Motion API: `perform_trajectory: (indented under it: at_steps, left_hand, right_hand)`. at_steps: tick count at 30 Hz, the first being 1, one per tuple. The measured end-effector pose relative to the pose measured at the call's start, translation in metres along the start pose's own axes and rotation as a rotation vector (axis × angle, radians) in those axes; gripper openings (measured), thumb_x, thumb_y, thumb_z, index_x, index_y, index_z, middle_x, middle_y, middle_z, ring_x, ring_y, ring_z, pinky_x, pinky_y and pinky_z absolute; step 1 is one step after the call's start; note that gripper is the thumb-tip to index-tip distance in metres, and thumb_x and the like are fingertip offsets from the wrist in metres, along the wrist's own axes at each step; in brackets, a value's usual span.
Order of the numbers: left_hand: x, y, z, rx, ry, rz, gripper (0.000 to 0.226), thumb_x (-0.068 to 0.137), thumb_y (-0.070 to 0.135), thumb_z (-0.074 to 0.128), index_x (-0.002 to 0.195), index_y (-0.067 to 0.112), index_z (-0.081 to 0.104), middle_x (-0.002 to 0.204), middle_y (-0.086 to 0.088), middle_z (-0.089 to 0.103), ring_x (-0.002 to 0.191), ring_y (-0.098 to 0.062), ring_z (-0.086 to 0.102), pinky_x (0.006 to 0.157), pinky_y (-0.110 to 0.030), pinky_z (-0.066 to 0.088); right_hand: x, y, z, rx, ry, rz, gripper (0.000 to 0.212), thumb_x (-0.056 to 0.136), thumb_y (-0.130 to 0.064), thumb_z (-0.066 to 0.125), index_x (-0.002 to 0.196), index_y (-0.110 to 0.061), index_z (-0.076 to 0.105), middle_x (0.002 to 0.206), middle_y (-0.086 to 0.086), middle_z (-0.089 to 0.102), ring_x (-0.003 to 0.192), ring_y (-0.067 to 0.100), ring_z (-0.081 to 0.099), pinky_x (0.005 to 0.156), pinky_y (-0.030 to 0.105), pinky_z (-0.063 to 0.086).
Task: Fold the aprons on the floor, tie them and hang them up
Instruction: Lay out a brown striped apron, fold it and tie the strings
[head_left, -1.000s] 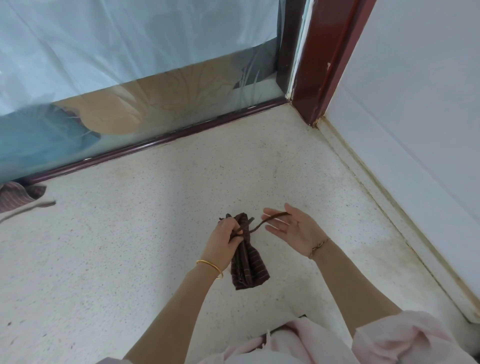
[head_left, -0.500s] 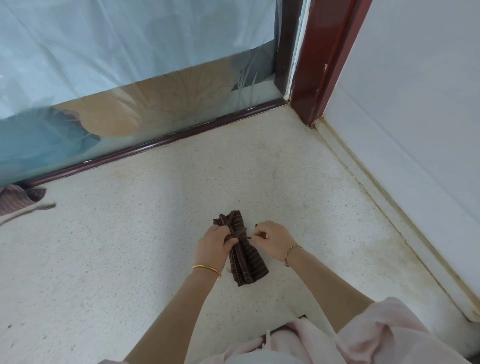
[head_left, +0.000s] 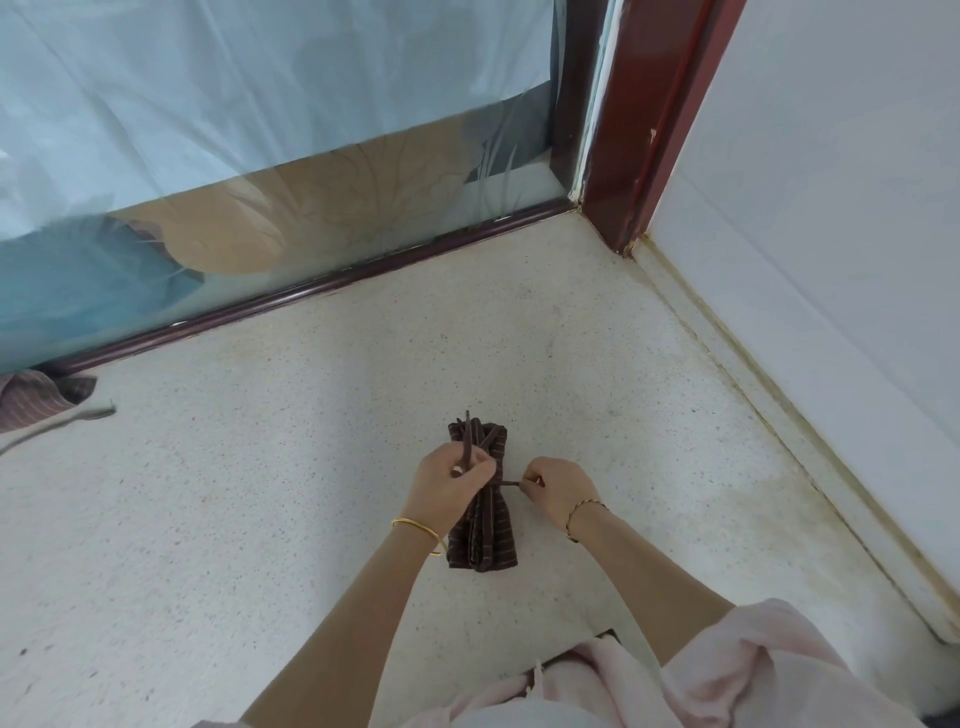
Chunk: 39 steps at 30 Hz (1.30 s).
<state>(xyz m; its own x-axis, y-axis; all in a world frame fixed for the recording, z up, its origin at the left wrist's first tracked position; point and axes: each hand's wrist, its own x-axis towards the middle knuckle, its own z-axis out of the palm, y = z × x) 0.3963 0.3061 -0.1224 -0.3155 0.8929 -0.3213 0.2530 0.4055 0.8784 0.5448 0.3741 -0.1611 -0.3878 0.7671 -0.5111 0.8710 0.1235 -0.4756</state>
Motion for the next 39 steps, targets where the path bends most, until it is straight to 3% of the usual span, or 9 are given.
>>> perform_trajectory:
  at_steps: [6, 11, 16, 20, 22, 26, 28, 34, 39]
  left_hand:
    - [0.007, 0.000, 0.013, 0.141, -0.083, -0.017, 0.007, 0.083, 0.020, 0.068, 0.081, 0.016, 0.063, 0.078, 0.004, 0.065, 0.074, -0.009, 0.060, 0.069, -0.016, 0.048]
    - [0.013, -0.004, 0.021, 0.404, -0.147, 0.039, 0.014, 0.084, 0.021, 0.063, 0.097, 0.019, 0.068, 0.087, 0.011, 0.062, 0.084, -0.010, 0.060, 0.074, -0.018, 0.046]
    - [0.015, 0.002, 0.027, 0.475, -0.104, 0.028, 0.013, 0.090, 0.024, 0.058, 0.094, 0.016, 0.068, 0.086, 0.004, 0.065, 0.084, -0.015, 0.061, 0.074, -0.024, 0.046]
    - [0.017, 0.000, 0.021, 0.325, -0.041, -0.094, 0.016, 0.092, 0.024, 0.055, 0.092, 0.010, 0.062, 0.087, -0.002, 0.066, 0.082, -0.018, 0.061, 0.075, -0.028, 0.048]
    - [0.018, 0.000, 0.021, 0.306, -0.043, -0.120, 0.020, 0.092, 0.024, 0.055, 0.086, 0.006, 0.062, 0.084, -0.008, 0.068, 0.078, -0.023, 0.062, 0.073, -0.034, 0.050]
    - [0.019, 0.003, 0.024, 0.308, -0.060, -0.113, 0.023, 0.090, 0.023, 0.055, 0.075, 0.006, 0.055, 0.075, -0.012, 0.060, 0.067, -0.020, 0.052, 0.065, -0.033, 0.044]
    - [0.019, 0.004, 0.025, 0.290, -0.068, -0.112, 0.025, 0.091, 0.023, 0.054, 0.070, 0.009, 0.049, 0.070, -0.009, 0.053, 0.065, -0.019, 0.047, 0.064, -0.034, 0.041]
    - [0.018, 0.004, 0.024, 0.264, -0.012, -0.126, 0.023, 0.092, 0.020, 0.051, 0.072, 0.011, 0.048, 0.065, -0.004, 0.051, 0.058, -0.012, 0.044, 0.054, -0.020, 0.035]
    - [0.020, 0.004, 0.025, 0.326, 0.050, -0.141, 0.028, 0.091, 0.021, 0.054, 0.065, 0.013, 0.049, 0.056, 0.003, 0.049, 0.050, -0.007, 0.041, 0.043, -0.014, 0.033]
  right_hand:
    - [-0.007, 0.001, -0.009, 0.048, 0.045, 0.064, 0.013, 0.088, -0.038, 0.057, 0.080, -0.028, 0.062, 0.080, -0.009, 0.062, 0.091, 0.016, 0.057, 0.087, 0.034, 0.048]
    - [-0.012, -0.013, -0.029, 0.516, 0.048, -0.063, 0.010, 0.088, -0.017, 0.061, 0.081, -0.016, 0.068, 0.058, -0.006, 0.061, 0.057, 0.004, 0.055, 0.067, 0.026, 0.047]
    - [-0.013, -0.035, -0.039, 0.667, 0.149, -0.200, 0.014, 0.092, -0.009, 0.053, 0.096, -0.016, 0.064, 0.070, -0.002, 0.064, 0.062, 0.001, 0.059, 0.066, 0.016, 0.047]
    - [-0.011, -0.028, -0.039, 0.863, 0.508, 0.068, 0.041, 0.089, -0.008, 0.052, 0.124, -0.026, 0.042, 0.107, -0.003, 0.055, 0.081, 0.018, 0.063, 0.072, 0.031, 0.054]
    - [-0.014, -0.026, -0.037, 0.844, 0.472, 0.100, 0.037, 0.087, 0.000, 0.049, 0.116, -0.023, 0.043, 0.110, 0.000, 0.054, 0.072, 0.021, 0.063, 0.066, 0.033, 0.054]
    - [-0.023, -0.034, -0.028, 0.755, 0.044, 0.036, 0.025, 0.089, 0.006, 0.042, 0.105, -0.013, 0.046, 0.094, 0.004, 0.061, 0.052, 0.017, 0.058, 0.050, 0.025, 0.051]
    - [-0.021, -0.036, -0.021, 0.673, -0.040, 0.008, 0.024, 0.089, 0.006, 0.044, 0.105, -0.012, 0.046, 0.087, 0.001, 0.059, 0.053, 0.015, 0.059, 0.051, 0.024, 0.051]
    - [-0.017, -0.031, -0.014, 0.618, 0.036, -0.037, 0.020, 0.083, 0.000, 0.061, 0.093, -0.012, 0.048, 0.078, 0.002, 0.060, 0.058, 0.007, 0.058, 0.051, 0.015, 0.046]
    - [-0.018, -0.026, -0.005, 0.390, 0.151, -0.167, 0.017, 0.079, -0.011, 0.069, 0.087, -0.014, 0.054, 0.086, -0.004, 0.056, 0.078, 0.011, 0.053, 0.069, 0.014, 0.043]
